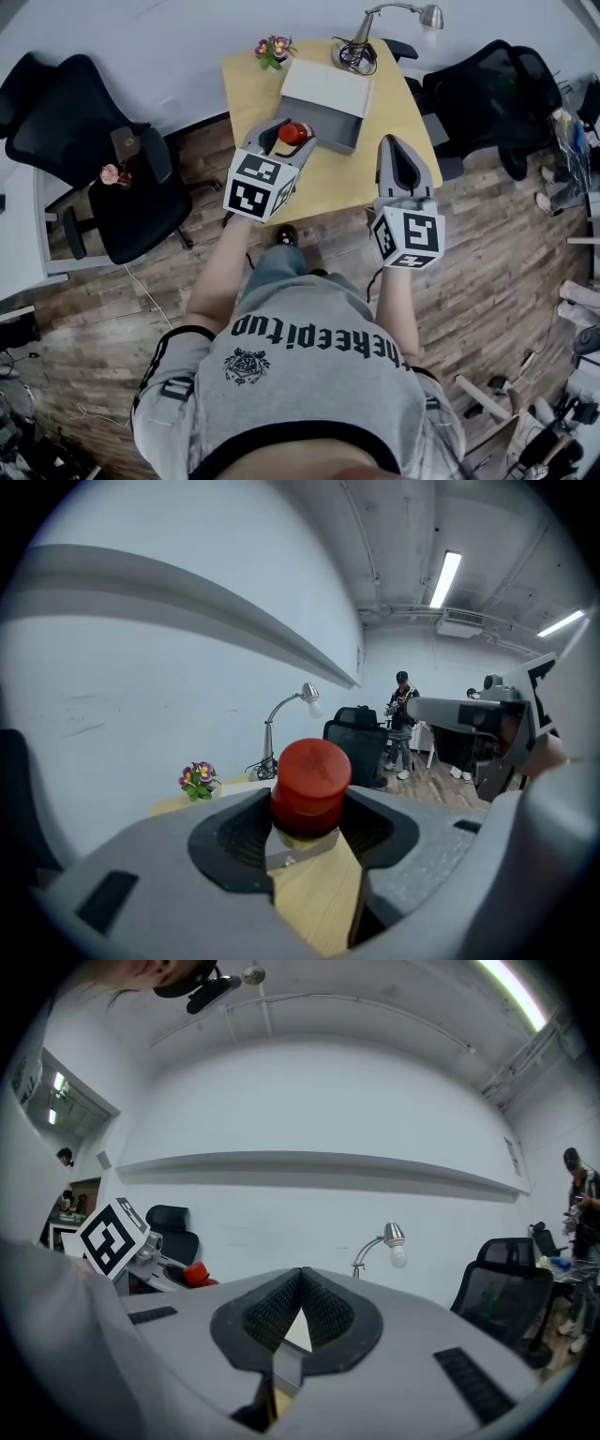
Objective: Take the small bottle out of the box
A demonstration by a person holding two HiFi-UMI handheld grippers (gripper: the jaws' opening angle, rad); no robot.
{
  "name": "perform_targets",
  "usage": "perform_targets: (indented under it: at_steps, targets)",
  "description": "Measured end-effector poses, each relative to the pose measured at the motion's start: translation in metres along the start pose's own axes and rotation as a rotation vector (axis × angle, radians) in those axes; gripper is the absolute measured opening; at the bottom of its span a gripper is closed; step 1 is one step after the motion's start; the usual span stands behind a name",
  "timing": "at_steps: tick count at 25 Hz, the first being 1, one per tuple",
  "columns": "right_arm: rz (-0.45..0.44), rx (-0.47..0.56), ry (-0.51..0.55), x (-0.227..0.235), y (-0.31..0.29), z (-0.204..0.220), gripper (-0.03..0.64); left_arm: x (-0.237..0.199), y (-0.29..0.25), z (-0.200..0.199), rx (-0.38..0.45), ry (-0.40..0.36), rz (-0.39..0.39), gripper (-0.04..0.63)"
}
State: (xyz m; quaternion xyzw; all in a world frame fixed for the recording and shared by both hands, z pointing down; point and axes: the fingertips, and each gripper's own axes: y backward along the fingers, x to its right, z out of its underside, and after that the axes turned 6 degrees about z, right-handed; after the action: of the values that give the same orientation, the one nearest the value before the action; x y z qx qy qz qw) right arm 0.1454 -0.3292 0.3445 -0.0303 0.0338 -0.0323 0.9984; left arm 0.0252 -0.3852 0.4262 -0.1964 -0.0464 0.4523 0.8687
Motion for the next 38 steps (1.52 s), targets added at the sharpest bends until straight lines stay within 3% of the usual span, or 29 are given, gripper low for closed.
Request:
perform_targets:
  at_steps: [18,38]
  targets:
    - [-0.073,0.098,0.035,-0.02,0.077,-0.035,0.002,0.061,0.088,-0.035,0.223,-0.036,-0.136,0.222]
    - [0.02,0.163,0.005,0.022,0.144,-0.043,0.001,0.116,0.131,-0.059,0.404,-0.067,-0.229,0.224]
